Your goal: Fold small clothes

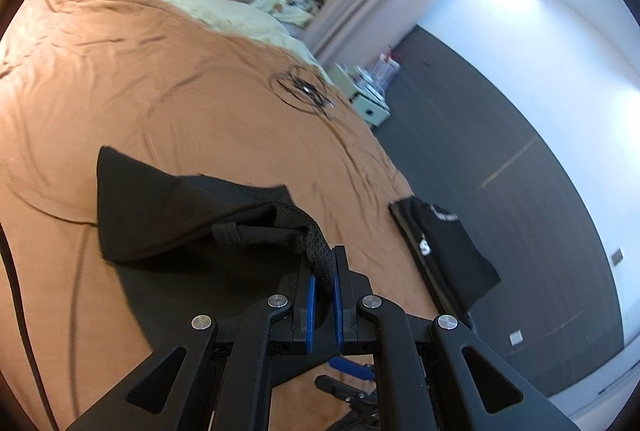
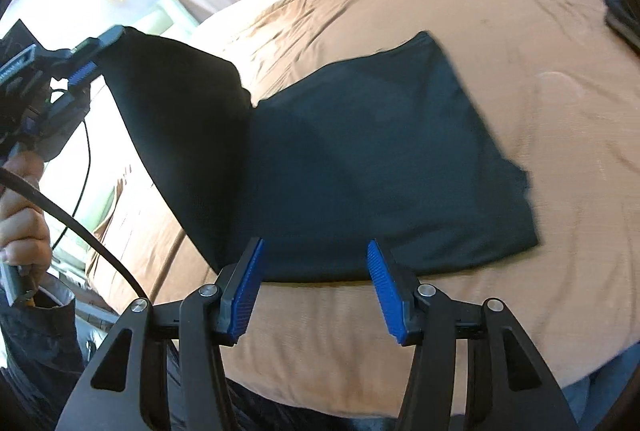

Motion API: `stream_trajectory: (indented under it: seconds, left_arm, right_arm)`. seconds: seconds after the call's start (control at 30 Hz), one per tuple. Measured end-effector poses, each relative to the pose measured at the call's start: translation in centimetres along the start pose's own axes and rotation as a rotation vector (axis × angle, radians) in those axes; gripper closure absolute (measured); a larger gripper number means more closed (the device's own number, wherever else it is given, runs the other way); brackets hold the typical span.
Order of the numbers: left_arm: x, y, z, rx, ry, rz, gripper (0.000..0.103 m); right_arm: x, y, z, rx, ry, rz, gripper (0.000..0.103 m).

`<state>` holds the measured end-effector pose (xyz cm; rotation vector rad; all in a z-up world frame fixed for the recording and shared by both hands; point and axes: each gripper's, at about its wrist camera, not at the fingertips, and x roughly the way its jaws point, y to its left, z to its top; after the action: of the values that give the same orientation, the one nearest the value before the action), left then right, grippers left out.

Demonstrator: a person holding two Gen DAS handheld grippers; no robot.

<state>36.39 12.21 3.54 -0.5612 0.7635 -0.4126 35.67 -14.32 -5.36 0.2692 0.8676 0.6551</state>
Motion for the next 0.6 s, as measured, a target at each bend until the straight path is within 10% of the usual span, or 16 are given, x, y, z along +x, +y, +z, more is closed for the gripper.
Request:
stream_trajectory:
  seconds: [0.4,0.6]
  left_arm:
    - [8.7,-4.1,-3.6,0.065,0.217,-0.011,0.094]
    - [9.3,-2.7,-5.0,0.021,0.252,-0.003,0.061]
  right_arm:
    - [-3.6,-5.7,-0.2,0.1,-0.02,-0.048,0.052]
    - [-4.5,-6.7,-0.6,0.097,-0.003,-0.054,0.052]
